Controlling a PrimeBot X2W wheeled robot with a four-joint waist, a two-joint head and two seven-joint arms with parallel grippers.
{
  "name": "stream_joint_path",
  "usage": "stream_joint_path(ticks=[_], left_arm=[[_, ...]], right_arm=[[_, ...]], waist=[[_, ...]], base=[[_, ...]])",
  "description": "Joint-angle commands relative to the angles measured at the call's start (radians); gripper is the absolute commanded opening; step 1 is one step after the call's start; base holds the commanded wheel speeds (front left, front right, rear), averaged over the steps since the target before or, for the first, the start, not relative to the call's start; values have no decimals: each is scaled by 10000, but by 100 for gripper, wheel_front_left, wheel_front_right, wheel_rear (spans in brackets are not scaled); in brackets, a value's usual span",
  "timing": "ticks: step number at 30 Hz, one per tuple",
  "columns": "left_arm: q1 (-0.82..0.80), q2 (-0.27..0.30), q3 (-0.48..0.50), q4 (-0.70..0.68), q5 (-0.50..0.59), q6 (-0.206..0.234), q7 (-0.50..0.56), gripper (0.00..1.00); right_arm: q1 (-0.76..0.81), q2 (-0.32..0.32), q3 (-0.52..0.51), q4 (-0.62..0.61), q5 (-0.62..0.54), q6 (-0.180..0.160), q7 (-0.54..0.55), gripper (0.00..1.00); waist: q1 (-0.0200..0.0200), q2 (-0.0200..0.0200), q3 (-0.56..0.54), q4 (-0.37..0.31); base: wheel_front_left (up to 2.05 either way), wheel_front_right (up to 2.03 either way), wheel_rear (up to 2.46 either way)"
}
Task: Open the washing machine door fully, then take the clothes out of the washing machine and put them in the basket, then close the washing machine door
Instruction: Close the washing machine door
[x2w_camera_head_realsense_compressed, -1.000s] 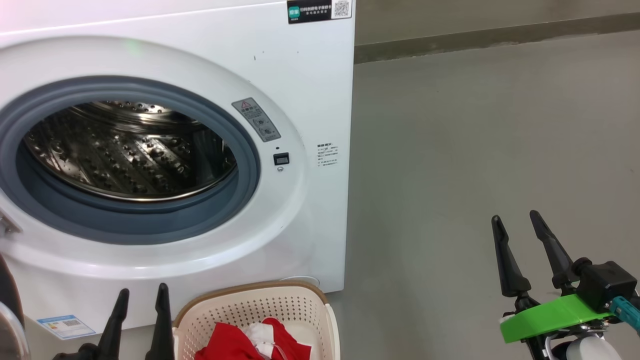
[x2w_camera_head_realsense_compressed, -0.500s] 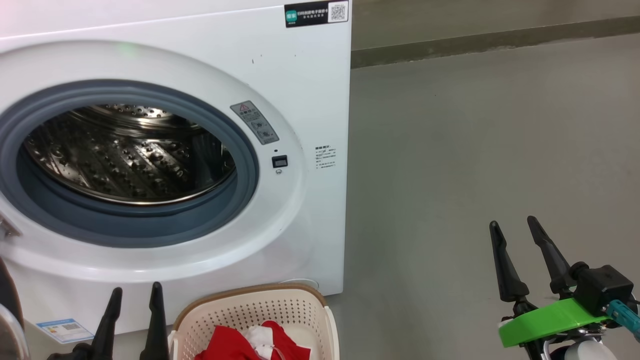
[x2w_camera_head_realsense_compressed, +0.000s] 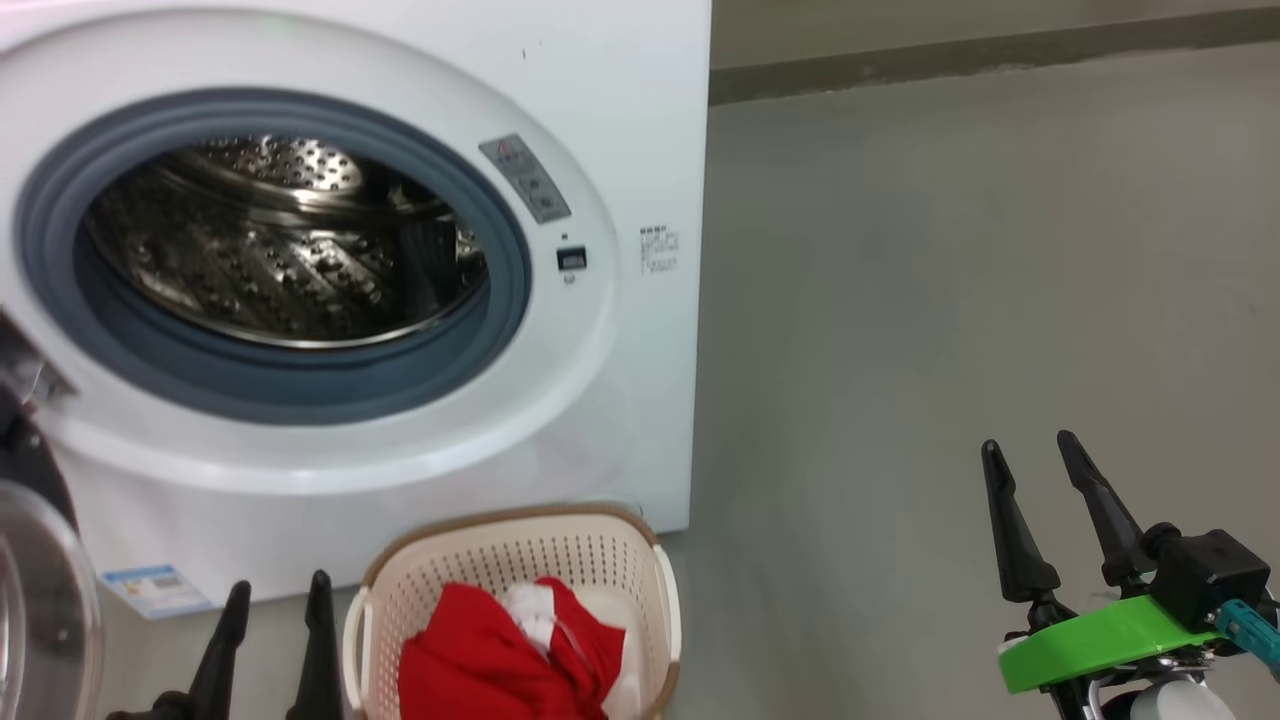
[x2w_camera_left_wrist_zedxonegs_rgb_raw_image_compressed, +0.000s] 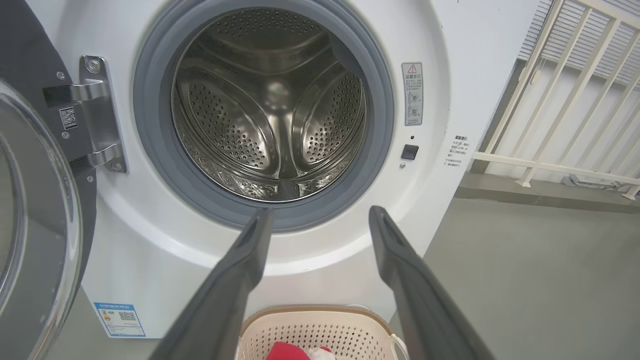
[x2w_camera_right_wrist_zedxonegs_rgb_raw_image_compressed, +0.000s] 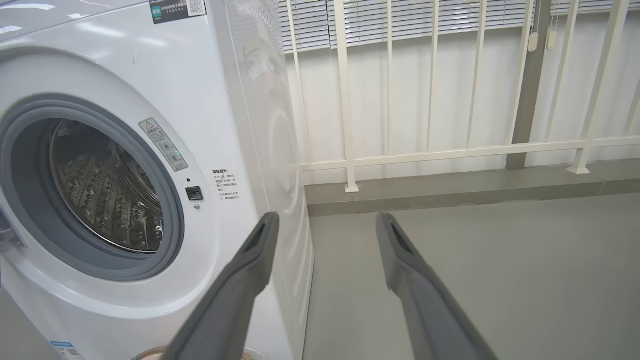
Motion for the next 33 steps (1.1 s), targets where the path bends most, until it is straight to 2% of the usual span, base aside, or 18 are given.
stream_joint_path(ticks=[1,13,27,33], left_arm=[[-286,110,319,-368,-27,-95,-91,100],[-239,110,406,-590,-177,-148,-91,100],[-236,110,309,-621,-188,-97,-91,100],[-288,110,210,-611,-139,46,-91,100]], right_arm=[[-135,-90,161,-267,14,63,-63,100],[-149,-99,120,-214,-44,63,-63,100],[-140,-66,130,-209,-63,63,-63,100],[-106,-63,162,-211,-68,63,-63,100]], waist=[[0,0,22,20],[0,0,101,113],[0,0,171,217],[0,0,214,505]], base=[[-188,214,-26],[-114,118,-4],[-5,5,0],[0,0,0]])
